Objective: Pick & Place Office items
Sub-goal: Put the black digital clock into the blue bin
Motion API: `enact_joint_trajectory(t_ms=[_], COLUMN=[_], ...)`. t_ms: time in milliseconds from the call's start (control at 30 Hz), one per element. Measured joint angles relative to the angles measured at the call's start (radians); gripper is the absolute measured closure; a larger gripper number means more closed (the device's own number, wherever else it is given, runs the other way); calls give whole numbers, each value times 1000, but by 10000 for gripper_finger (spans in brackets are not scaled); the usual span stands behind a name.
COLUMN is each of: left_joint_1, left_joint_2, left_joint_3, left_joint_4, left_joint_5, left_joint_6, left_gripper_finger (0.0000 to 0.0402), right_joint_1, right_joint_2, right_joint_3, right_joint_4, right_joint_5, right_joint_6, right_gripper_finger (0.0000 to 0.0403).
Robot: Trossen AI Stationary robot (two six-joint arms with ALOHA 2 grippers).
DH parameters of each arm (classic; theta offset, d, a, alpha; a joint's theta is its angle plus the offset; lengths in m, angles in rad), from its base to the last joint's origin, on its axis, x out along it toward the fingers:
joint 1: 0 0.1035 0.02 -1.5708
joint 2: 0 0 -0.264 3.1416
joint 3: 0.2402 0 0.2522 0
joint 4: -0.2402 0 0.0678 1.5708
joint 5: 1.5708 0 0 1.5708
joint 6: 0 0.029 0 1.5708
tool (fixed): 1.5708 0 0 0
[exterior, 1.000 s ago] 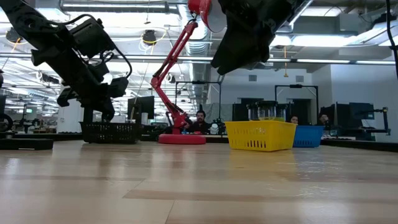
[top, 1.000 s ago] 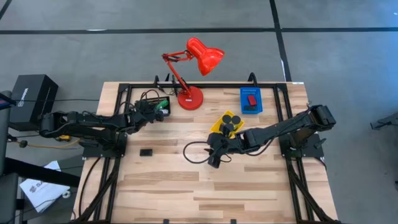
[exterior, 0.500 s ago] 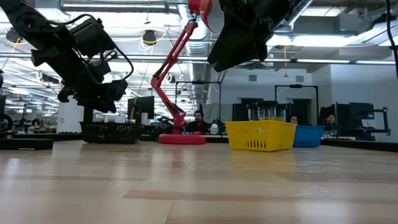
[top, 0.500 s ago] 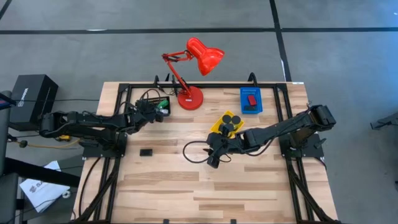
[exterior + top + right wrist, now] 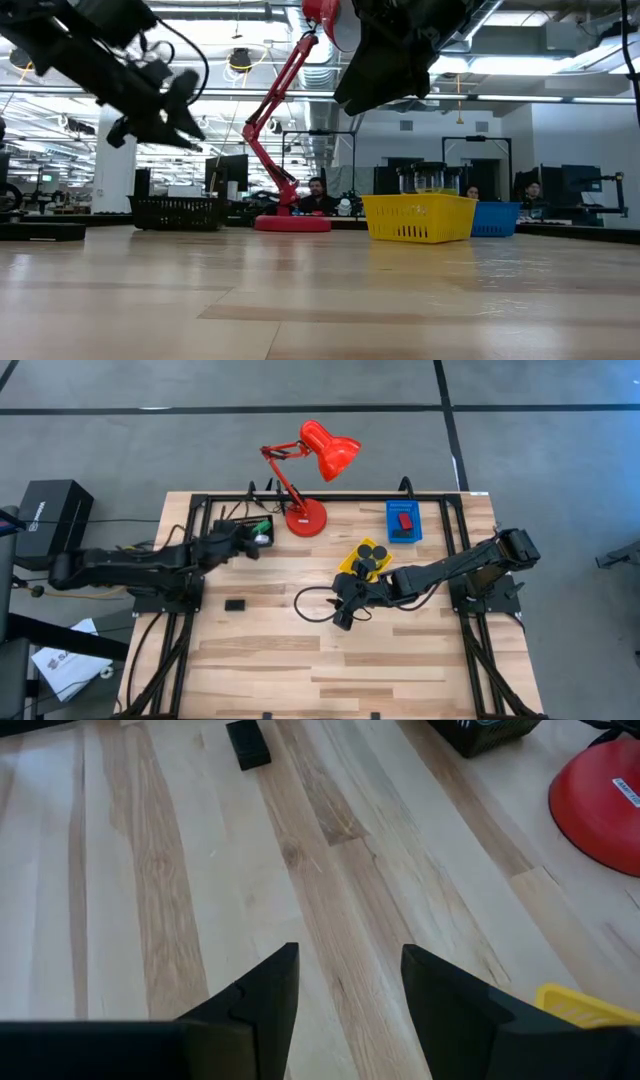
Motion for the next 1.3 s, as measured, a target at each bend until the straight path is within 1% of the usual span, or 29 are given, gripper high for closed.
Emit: enact_joint_trajectory(t_ms=[167,300,367,400,467,667,733,767,833,933,1133,1233,1300], left_joint_1=[-53,-125,-178,-209,-273,-483,-539,-560,-591,-620,-628,-627,-627], left_joint_2=[-85,-88,-73,-65,-42,99,152,174,208,252,326,348,350], left_joint_3=[0,0,0,0,0,2,2,2,2,2,1,1,1], left_joint_4=[2,22,76,109,218,688,784,813,833,833,832,832,833], left_joint_5=[173,325,363,363,364,363,363,364,363,362,362,353,326], left_joint_6=[-3,-33,-27,-14,59,368,437,448,447,401,390,435,478], left_gripper_finger=[254,254,254,254,254,254,254,254,254,254,254,254,256], right_joint_1=[-1,-1,-1,-1,-1,-15,-27,-33,-46,-65,-86,-83,-74], right_joint_2=[0,0,0,0,0,0,0,0,0,0,0,0,4], right_joint_3=[0,0,0,0,-1,-1,-1,-1,-1,-1,-1,-1,-1], right_joint_4=[5,22,33,38,59,149,160,160,163,162,162,162,163], right_joint_5=[0,0,0,0,0,0,0,0,0,0,0,0,0], right_joint_6=[0,0,0,0,0,-8,-11,-11,-11,-11,-12,-84,-152], right_gripper_finger=[234,234,234,234,234,234,234,234,234,234,234,234,234])
